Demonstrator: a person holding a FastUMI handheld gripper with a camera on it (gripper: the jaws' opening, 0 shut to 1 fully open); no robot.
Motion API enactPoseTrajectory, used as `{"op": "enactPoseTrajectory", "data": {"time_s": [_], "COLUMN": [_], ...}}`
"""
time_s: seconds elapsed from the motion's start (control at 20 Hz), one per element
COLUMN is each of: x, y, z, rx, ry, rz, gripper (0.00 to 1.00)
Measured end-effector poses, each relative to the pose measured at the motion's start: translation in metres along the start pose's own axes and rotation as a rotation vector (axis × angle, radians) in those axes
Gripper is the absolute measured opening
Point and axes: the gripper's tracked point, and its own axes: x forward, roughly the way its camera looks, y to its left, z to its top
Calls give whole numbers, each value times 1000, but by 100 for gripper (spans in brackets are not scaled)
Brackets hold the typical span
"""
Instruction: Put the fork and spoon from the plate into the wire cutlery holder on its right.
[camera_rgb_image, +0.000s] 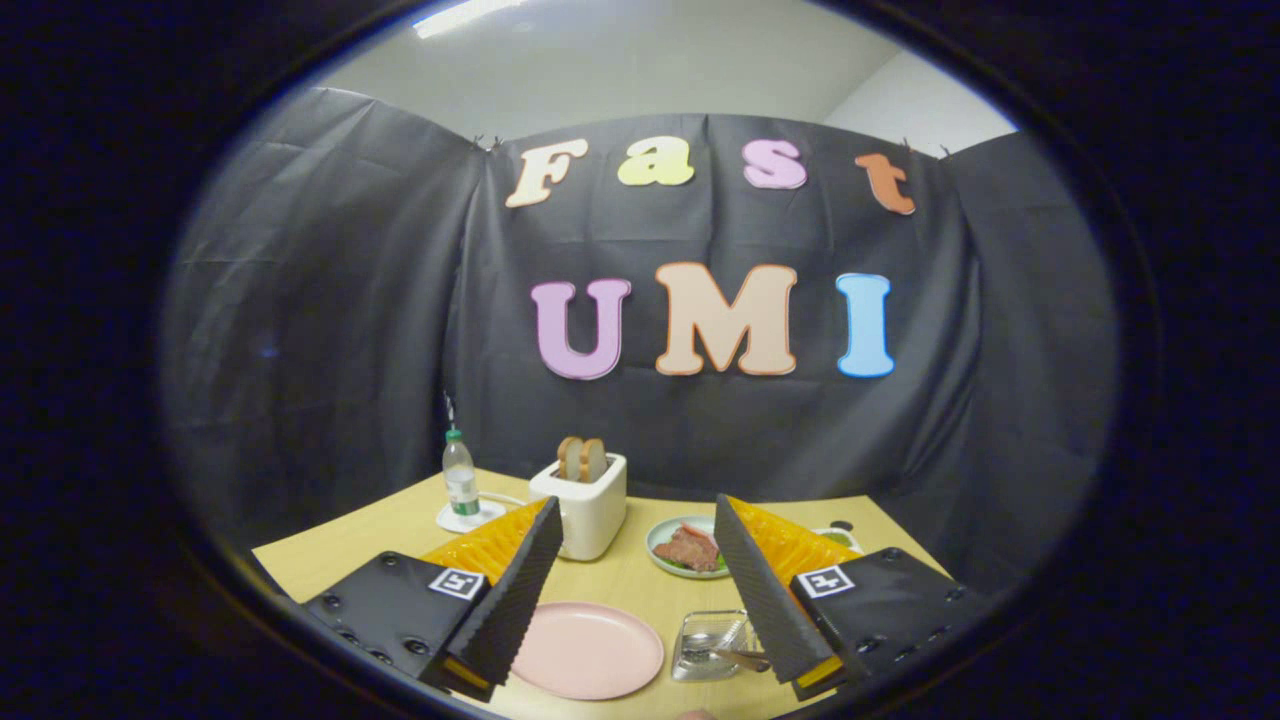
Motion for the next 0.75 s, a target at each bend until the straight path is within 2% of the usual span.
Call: {"op": "enactPoseTrajectory", "data": {"time_s": [0.25,0.55,0.75], "x": [-5,-7,-7], "y": [2,13,2], "z": [16,16,20], "rx": [-15,-28,-2], "ry": [-80,-74,-72], "rz": [-37,-9,-31], "gripper": [97,97,97]}}
